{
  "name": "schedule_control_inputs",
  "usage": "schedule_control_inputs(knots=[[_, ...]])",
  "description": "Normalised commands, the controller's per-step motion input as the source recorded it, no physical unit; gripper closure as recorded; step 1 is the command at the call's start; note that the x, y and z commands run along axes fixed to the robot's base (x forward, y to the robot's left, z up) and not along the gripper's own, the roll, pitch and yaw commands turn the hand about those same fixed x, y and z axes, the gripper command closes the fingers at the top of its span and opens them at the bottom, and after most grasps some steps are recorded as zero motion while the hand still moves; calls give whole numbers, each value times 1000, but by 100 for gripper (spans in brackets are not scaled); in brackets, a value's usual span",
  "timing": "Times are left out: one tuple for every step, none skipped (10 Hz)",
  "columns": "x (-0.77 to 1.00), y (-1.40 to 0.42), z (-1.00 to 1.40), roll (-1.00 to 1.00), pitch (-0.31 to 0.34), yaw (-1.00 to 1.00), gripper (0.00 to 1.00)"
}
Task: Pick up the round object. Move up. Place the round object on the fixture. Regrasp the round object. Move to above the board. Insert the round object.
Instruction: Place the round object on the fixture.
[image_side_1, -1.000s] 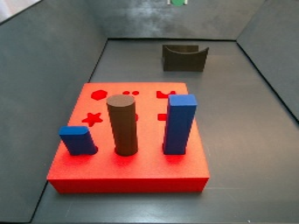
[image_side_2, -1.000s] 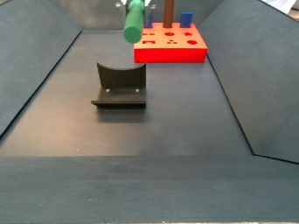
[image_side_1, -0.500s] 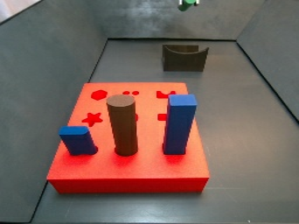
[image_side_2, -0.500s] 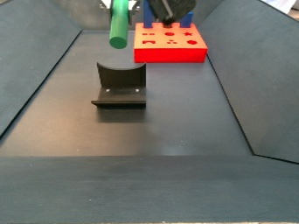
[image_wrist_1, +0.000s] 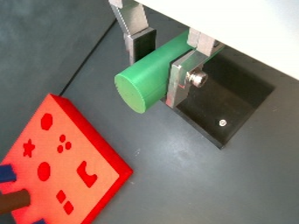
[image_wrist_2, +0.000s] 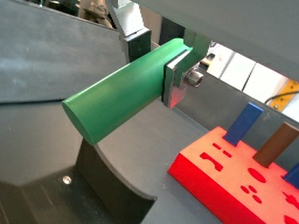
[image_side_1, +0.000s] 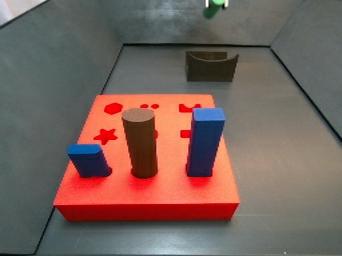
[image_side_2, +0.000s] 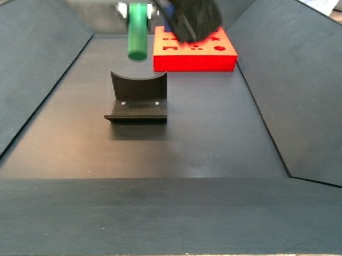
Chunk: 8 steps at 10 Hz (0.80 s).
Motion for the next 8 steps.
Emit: schedule_control_inputs(knots=[[149, 138, -1000, -953, 259, -106, 100], [155, 135, -1000, -854, 253, -130, 100], [164, 138, -1000, -638, 201, -178, 100], [167, 142, -1000, -470, 159, -205, 100], [180, 136, -1000, -262, 104, -222, 100], [186, 132, -1000, -196, 57, -216, 100], [154, 114, -806, -172, 6, -198, 100], [137, 100, -672, -169, -12, -184, 100]])
